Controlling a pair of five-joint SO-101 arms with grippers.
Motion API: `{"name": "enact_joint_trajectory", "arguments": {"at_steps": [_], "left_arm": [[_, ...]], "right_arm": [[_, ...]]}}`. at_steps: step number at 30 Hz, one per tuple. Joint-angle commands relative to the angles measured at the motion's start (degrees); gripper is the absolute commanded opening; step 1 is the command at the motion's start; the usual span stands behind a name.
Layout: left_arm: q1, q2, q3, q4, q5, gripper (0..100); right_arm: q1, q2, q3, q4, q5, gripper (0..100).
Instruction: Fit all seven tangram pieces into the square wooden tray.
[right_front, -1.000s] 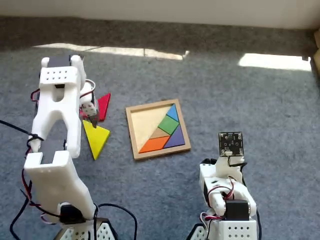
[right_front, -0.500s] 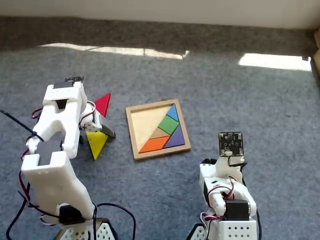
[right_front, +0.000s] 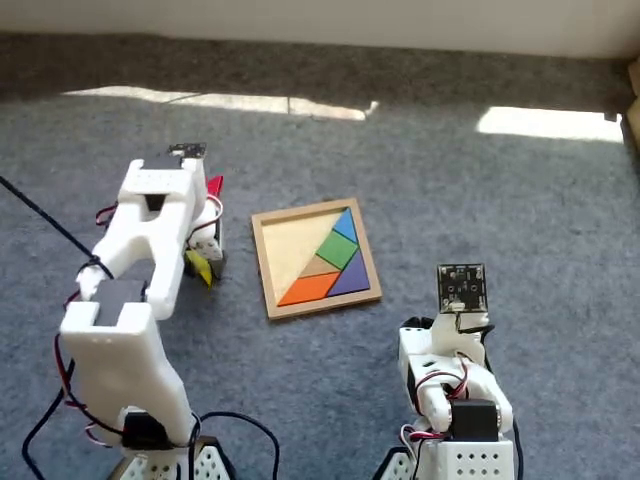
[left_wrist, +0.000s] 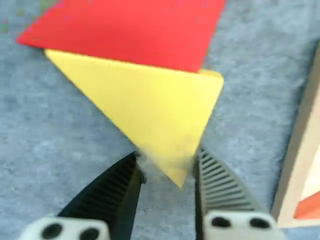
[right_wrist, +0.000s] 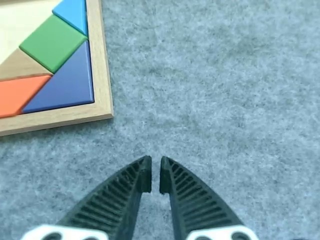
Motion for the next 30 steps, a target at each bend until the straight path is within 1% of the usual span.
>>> {"name": "enact_joint_trajectory", "arguments": {"at_steps": [1, 8, 11, 14, 16, 19, 23, 25, 27, 30], "left_arm": [[2.4, 1.0, -3.3, 0.4, -0.5, 6], [7.5, -1.1, -3.6, 1.2, -0.5, 3], [7.9, -4.9, -3.6, 2.4, -0.5, 1], [8.0, -10.7, -3.6, 5.2, -0.5, 2], [7.8, -15.1, -3.6, 7.5, -0.5, 6], [6.7, -21.1, -3.4, 10.3, -0.4, 16], [2.2, -25.1, -3.0, 10.5, -0.3, 33], [-0.4, -23.9, -3.0, 10.5, -0.4, 39], [-2.2, -20.8, -3.4, 9.7, -0.4, 40], [-3.6, -13.8, -3.7, 5.1, -0.4, 41]], "right_arm": [[0.6, -0.3, 7.3, 0.5, 0.0, 4.6], [0.6, -0.3, 7.3, 0.5, 0.0, 4.6], [0.6, -0.3, 7.3, 0.5, 0.0, 4.6], [0.6, -0.3, 7.3, 0.5, 0.0, 4.6], [0.6, -0.3, 7.3, 0.5, 0.0, 4.6], [0.6, -0.3, 7.3, 0.5, 0.0, 4.6], [0.6, -0.3, 7.3, 0.5, 0.0, 4.6], [0.6, -0.3, 7.3, 0.5, 0.0, 4.6], [0.6, -0.3, 7.3, 0.5, 0.0, 4.6], [0.6, -0.3, 7.3, 0.5, 0.0, 4.6]]}}
